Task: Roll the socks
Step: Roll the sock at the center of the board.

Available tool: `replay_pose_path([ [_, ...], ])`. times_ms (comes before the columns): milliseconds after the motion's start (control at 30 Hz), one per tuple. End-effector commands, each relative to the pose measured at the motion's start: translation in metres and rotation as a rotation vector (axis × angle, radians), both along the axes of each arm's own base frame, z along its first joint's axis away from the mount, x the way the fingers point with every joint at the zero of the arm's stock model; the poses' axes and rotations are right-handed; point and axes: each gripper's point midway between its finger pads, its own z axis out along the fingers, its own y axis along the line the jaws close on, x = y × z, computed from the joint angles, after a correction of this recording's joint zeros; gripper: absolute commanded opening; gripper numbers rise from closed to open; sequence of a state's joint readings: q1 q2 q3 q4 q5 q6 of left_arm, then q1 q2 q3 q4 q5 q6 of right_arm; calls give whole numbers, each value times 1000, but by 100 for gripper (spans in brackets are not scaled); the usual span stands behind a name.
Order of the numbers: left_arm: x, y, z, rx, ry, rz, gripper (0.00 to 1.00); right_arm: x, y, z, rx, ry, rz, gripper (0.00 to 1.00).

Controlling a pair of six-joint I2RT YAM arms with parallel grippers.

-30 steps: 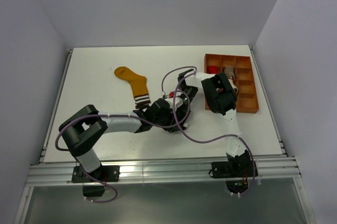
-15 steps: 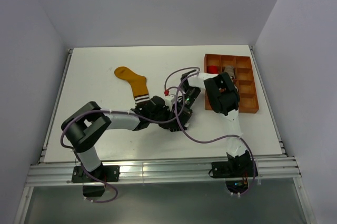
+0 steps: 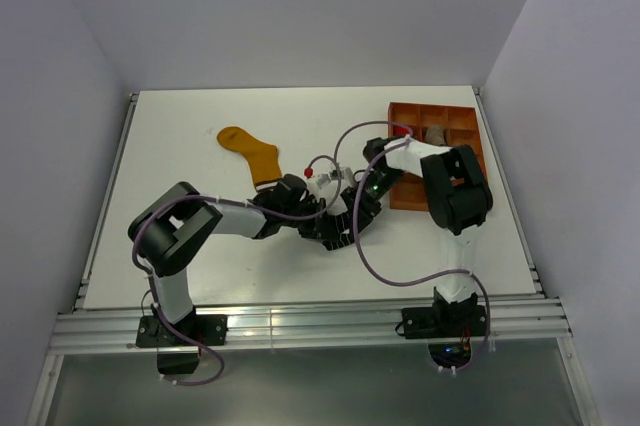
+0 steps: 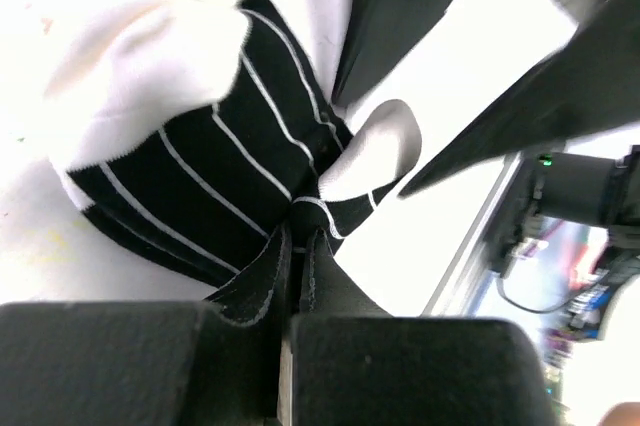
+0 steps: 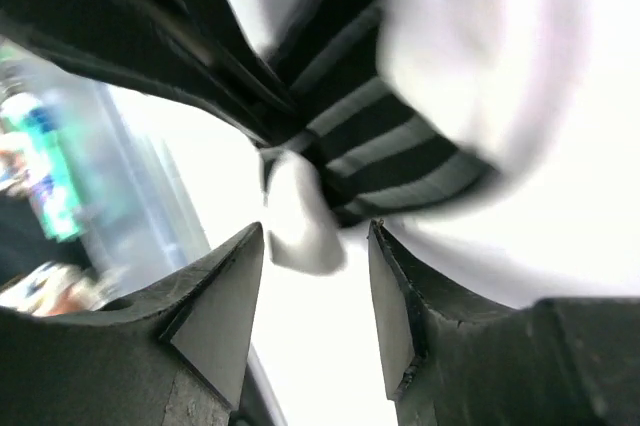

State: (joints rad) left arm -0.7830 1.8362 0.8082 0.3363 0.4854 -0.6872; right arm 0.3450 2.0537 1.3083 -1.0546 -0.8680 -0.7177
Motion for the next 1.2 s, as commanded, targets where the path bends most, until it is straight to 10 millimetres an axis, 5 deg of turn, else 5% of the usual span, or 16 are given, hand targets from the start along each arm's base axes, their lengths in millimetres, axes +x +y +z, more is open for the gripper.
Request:
replay_pose_path([
  [0, -32, 48, -59, 218, 285, 60, 0, 51, -10, 6, -4, -276, -73, 54],
  [167, -38, 57, -58, 217, 456, 93, 0, 70, -21, 28, -11, -484, -113, 54],
  [400, -42, 46, -35, 185, 682, 122, 0, 67, -25, 50, 14, -754, -67, 61],
  [800, -40, 46, -37, 301, 834, 186, 0, -4, 21, 37, 79, -1123, 287, 72],
  [1167, -33, 40, -33, 284, 828, 181, 0, -33, 43, 16, 59, -1190, 442, 62],
])
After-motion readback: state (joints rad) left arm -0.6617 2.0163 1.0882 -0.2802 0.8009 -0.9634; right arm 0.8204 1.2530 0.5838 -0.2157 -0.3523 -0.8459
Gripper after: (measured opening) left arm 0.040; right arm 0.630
